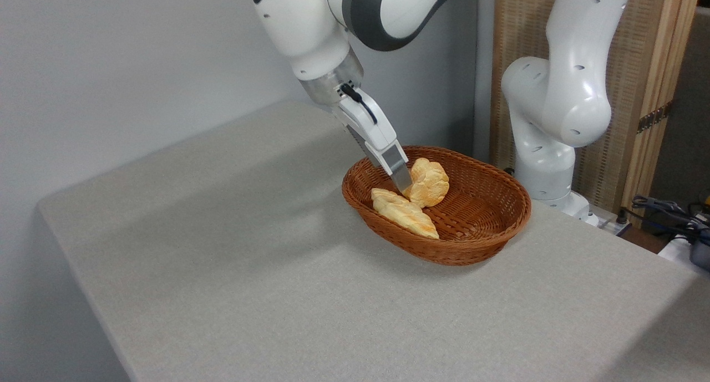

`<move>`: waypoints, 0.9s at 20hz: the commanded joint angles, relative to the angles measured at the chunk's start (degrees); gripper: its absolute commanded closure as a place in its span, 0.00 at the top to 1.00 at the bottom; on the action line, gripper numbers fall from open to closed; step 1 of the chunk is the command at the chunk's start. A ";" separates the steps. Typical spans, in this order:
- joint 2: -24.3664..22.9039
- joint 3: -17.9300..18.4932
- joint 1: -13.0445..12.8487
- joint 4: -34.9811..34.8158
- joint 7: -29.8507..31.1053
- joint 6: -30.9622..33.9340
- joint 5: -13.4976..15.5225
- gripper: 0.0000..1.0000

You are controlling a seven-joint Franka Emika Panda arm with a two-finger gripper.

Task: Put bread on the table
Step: 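Move the open gripper over the round golden bun and lower it, then close the gripper on the round golden bun in the basket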

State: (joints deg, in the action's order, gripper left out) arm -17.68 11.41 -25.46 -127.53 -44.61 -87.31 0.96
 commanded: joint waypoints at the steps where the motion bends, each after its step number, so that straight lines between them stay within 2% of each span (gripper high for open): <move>1: -2.36 0.54 -1.26 -3.86 -3.47 0.92 0.18 1.00; 11: -1.57 0.63 -1.17 -6.86 -6.45 2.41 -0.70 1.00; 12: -1.31 0.63 -1.17 -6.94 -6.98 2.41 -0.70 0.91; 13: -1.22 0.63 -1.09 -6.94 -7.51 2.41 -0.70 0.71; 14: -0.96 0.63 -1.09 -6.94 -7.95 2.32 -0.70 0.45; 16: -0.43 0.63 -1.09 -6.86 -8.13 1.97 -0.70 0.28; 18: 0.01 0.63 -0.91 -6.86 -8.13 1.54 -0.70 0.20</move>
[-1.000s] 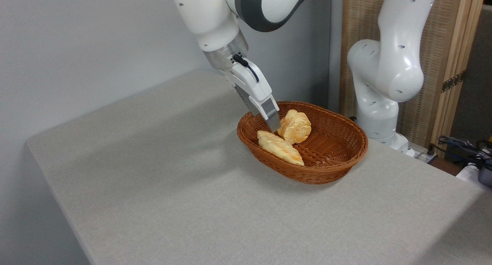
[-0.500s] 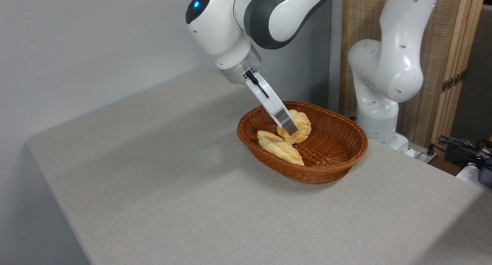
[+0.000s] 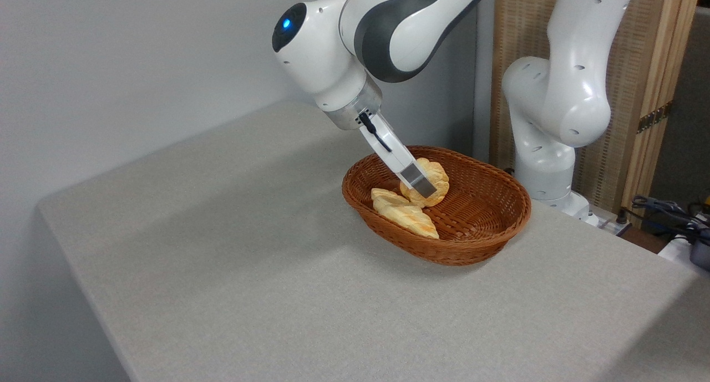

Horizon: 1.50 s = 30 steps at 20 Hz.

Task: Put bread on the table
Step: 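Close the gripper on the round golden bun in the basket, then lift the bun out of the basket and carry it beside the basket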

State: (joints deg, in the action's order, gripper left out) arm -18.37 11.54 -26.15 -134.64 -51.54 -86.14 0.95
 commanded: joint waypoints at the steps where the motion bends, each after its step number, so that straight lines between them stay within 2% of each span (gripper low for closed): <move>1: 0.79 0.59 -0.22 0.26 -1.45 0.09 -0.69 0.20; 19: 1.50 0.85 -0.04 0.87 -2.60 -0.17 -0.69 0.20; 25: 1.06 0.85 -0.04 8.07 -2.60 4.83 -0.43 0.21; 30: 2.80 0.94 0.05 16.76 -2.42 2.39 0.28 0.23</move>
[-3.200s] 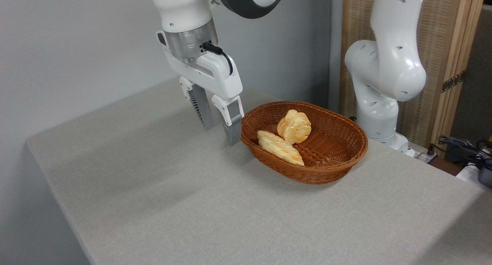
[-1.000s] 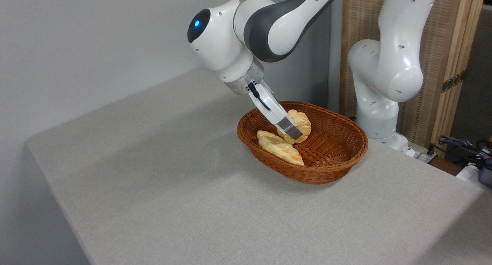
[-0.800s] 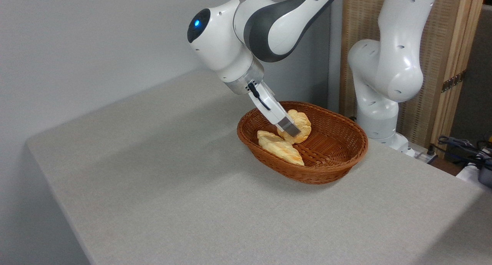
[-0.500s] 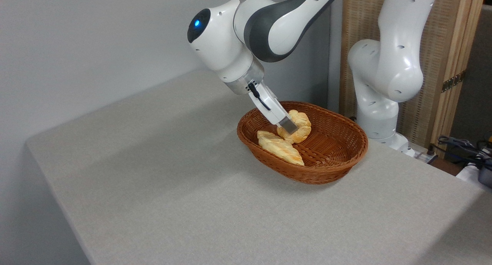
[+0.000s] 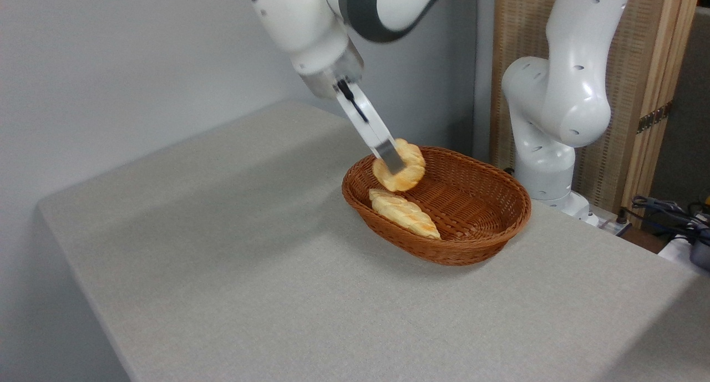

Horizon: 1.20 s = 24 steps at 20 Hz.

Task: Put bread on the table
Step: 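Lift the bun out of the basket and carry it beside the basket, then lower the bun onto the table and open the gripper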

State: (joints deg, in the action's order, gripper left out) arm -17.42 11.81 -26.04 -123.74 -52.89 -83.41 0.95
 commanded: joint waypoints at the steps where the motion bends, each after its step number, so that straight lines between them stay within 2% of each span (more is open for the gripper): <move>1: 2.65 0.84 -0.06 7.54 -0.90 -2.00 0.28 0.23; 3: 4.67 0.93 0.11 9.92 -0.20 -6.22 0.45 0.23; 5: 7.83 1.90 0.11 11.94 3.91 -12.72 1.77 0.23; 8: 11.26 1.90 0.11 13.18 12.09 -18.62 1.86 0.29; 10: 13.02 1.81 0.02 13.27 14.65 -21.61 2.03 0.32; 12: 14.87 1.37 -0.06 13.27 16.94 -23.20 2.91 0.39; 13: 15.75 1.28 -0.24 13.35 17.29 -24.25 3.78 0.54; 14: 16.54 1.20 -0.50 13.27 17.30 -25.13 3.97 0.77; 15: 17.24 1.11 -0.59 13.27 17.30 -25.83 4.06 0.89; 17: 18.12 0.50 -0.68 13.27 17.21 -26.54 3.97 1.00; 24: 20.41 -0.56 -0.77 12.91 17.12 -26.10 3.53 1.00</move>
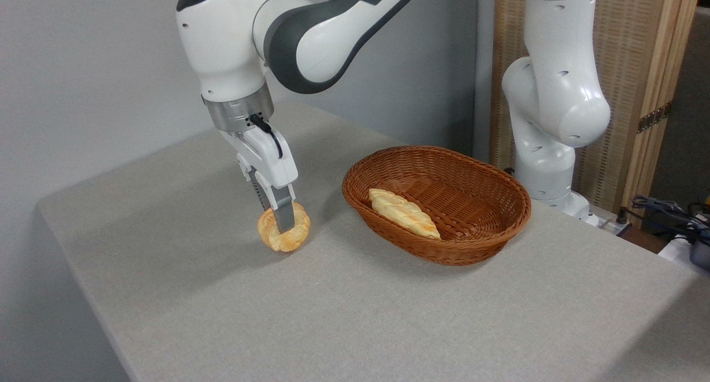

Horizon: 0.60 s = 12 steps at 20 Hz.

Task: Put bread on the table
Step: 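Lower the bun onto the table and open the gripper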

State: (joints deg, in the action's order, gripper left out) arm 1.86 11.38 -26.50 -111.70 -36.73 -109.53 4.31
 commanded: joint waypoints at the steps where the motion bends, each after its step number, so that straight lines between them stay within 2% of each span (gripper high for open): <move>1: 1.13 -0.13 -0.31 0.87 1.05 0.11 0.17 1.00; 7: 0.08 0.48 -0.05 1.31 1.14 0.55 0.09 1.00; 12: -1.94 2.05 0.57 4.55 1.23 0.90 -0.09 1.00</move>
State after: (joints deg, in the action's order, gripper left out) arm 1.35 11.98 -26.00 -109.43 -36.69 -109.51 4.31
